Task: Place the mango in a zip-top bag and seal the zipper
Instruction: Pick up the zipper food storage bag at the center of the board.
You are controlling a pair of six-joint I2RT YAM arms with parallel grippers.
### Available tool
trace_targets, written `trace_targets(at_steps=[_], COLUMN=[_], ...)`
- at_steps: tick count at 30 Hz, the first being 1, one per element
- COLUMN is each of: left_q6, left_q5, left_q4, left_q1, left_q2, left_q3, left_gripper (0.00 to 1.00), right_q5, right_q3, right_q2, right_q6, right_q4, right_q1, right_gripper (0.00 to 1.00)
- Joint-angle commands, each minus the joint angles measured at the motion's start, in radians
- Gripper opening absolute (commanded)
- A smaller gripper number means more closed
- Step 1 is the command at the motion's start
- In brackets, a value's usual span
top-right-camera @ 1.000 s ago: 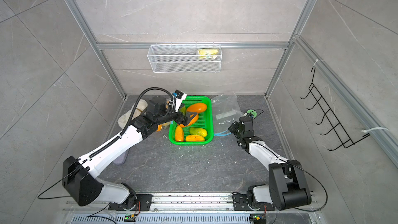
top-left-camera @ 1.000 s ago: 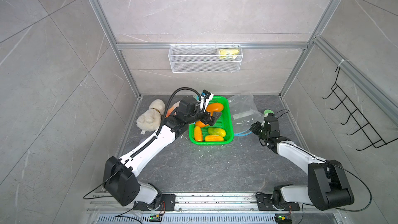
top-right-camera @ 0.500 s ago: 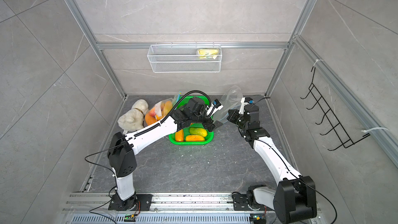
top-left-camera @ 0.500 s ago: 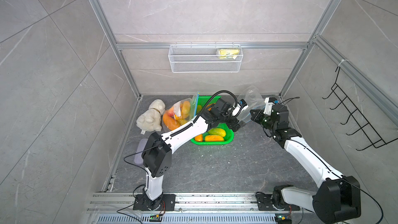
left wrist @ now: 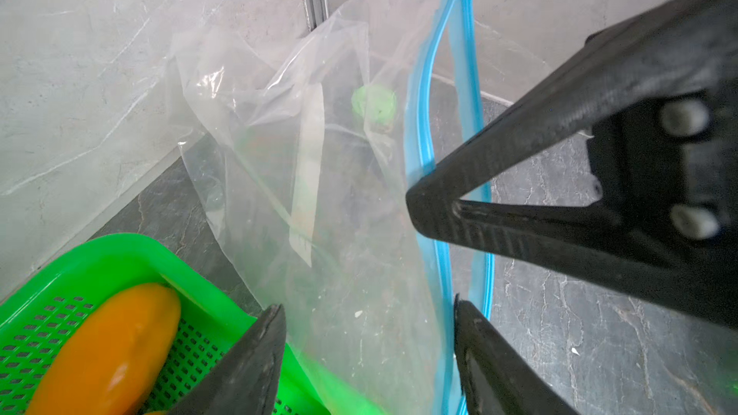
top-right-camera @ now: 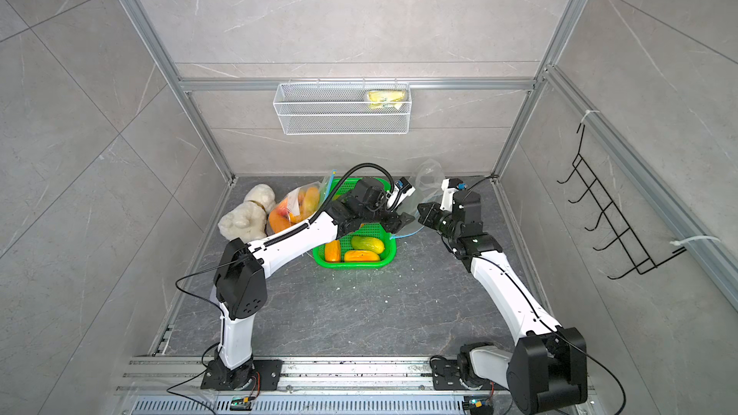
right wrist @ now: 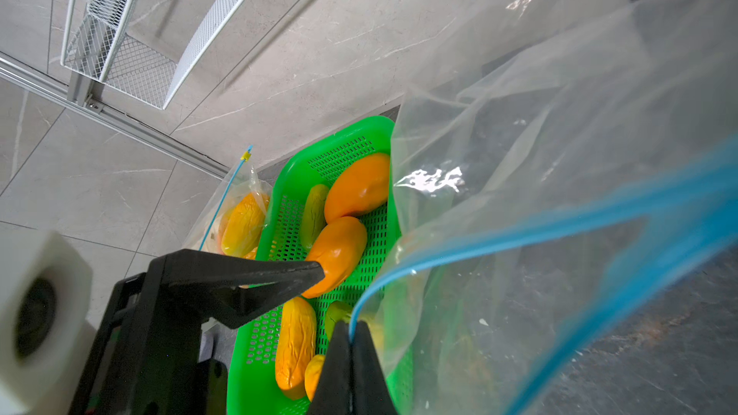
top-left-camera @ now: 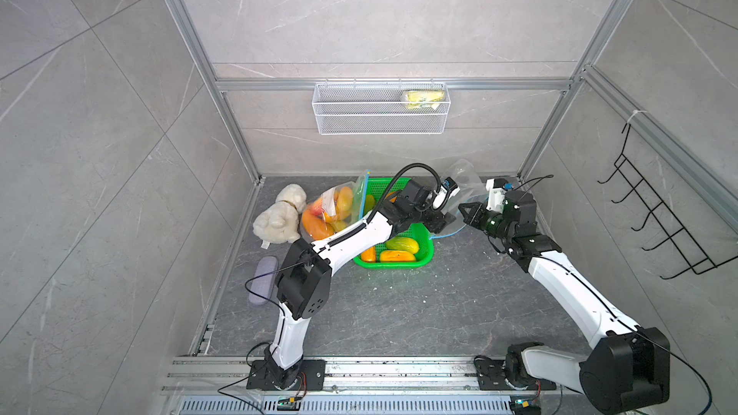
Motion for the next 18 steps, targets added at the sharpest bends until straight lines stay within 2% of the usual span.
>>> trace_targets(at_steps=[1, 3, 6, 8, 11, 14, 16, 18], left_q6=[-0.043, -0.045, -0.038, -0.036, -0.052, -0.082, -0.096, -0.108], left_q5=[0.049, 0.025, -0.025, -0.052, -0.110, -0.157, -0.201, -0.281], left_q4=[0.084, 0.080, 0.071, 0.074, 0.103, 0.159, 0.171, 0.176], left_q1=[0.002, 0.002, 0.001, 0.001, 0.002, 0.002, 0.002, 0.003], left_q2=[0.001, 0.013, 0.040, 0.048, 0.035, -0.017, -0.059, -0.111], left_q3=[0.004, 0.014, 0.034, 0.041, 0.027, -0.016, -0.031, -0.047], left_gripper=[0.70, 0.69, 0.55, 0.38, 0.00, 0.00, 0.00, 0.00], right_q5=[-0.010, -0.028, -0.060, -0.069, -0.091, -0.146, -0.204, -0.296], right_q3=[0.046, 0.050, 0.048, 0.045, 0.045, 0.038, 0.027, 0.001], right_q2=[0.015, 0.016, 0.006, -0.006, -0.021, -0.052, -0.080, -0.115], right_q6=[-0.011, 0.002, 0.033, 0.041, 0.041, 0.036, 0.039, 0.056], right_q4=[-0.025, -0.016, 0.003, 0.009, 0.008, 0.024, 0.050, 0.114], right_q1=[0.006, 0.006, 0.007, 0.008, 0.008, 0.006, 0.008, 0.007], right_gripper=[0.00, 0.00, 0.00, 0.00, 0.00, 0.00, 0.22, 0.36])
